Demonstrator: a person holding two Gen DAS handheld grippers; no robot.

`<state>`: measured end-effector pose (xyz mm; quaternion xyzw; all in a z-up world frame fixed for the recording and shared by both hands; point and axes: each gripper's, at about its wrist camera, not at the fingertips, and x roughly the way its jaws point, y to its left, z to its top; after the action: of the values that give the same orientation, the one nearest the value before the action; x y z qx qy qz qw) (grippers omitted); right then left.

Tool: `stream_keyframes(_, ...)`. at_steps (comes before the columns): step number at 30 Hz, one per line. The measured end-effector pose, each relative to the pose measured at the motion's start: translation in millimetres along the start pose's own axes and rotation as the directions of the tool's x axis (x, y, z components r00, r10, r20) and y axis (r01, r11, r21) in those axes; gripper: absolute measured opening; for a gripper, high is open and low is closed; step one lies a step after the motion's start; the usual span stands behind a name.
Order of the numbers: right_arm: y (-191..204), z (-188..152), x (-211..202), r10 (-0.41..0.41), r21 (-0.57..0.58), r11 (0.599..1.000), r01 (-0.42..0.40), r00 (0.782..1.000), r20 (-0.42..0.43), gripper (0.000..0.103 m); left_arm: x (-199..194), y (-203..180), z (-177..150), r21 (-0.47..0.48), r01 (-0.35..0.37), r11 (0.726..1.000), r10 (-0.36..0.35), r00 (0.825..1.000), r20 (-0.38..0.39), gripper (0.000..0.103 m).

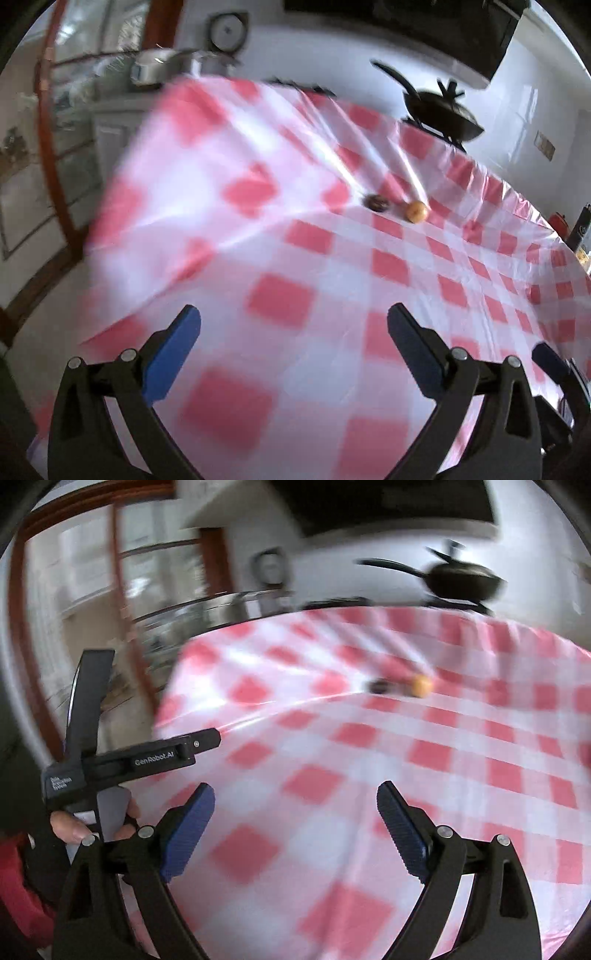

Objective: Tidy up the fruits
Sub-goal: 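Move both open tools back toward the yellow fruit and small dark fruit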

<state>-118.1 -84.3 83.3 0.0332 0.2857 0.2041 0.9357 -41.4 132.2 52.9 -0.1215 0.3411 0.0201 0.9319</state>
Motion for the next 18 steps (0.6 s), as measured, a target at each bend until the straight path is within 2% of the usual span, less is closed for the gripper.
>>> stream_keyframes(4, -47.9, 10.0, 25.1, -0.089, 0.105, 0.990, 0.091, 0.996, -0.025, 0.087, 61.5, -31.1, 27.4, -0.038, 0.020, 0.999, -0.022, 0.999, -0.040, 0.101)
stream_keyframes(8, -84.6, 12.3, 47.7, -0.133, 0.185, 0.972, 0.145, 0.989, -0.071, 0.087, 109.5, -53.4, 46.8, -0.044, 0.016, 0.999, -0.018, 0.998, -0.052, 0.101)
stream_keyframes(13, -117.3, 21.7, 78.4, -0.186, 0.248, 0.945, 0.212, 0.975, -0.123, 0.087, 140.6, -59.1, 57.0, -0.062, 0.032, 0.998, -0.038, 0.995, -0.089, 0.101)
stream_keyframes(18, -138.3, 36.4, 114.4, -0.225, 0.265, 0.929, 0.257, 0.963, -0.146, 0.087, 137.3, -52.2, 56.9, -0.090, 0.087, 0.992, -0.091, 0.995, -0.042, 0.101)
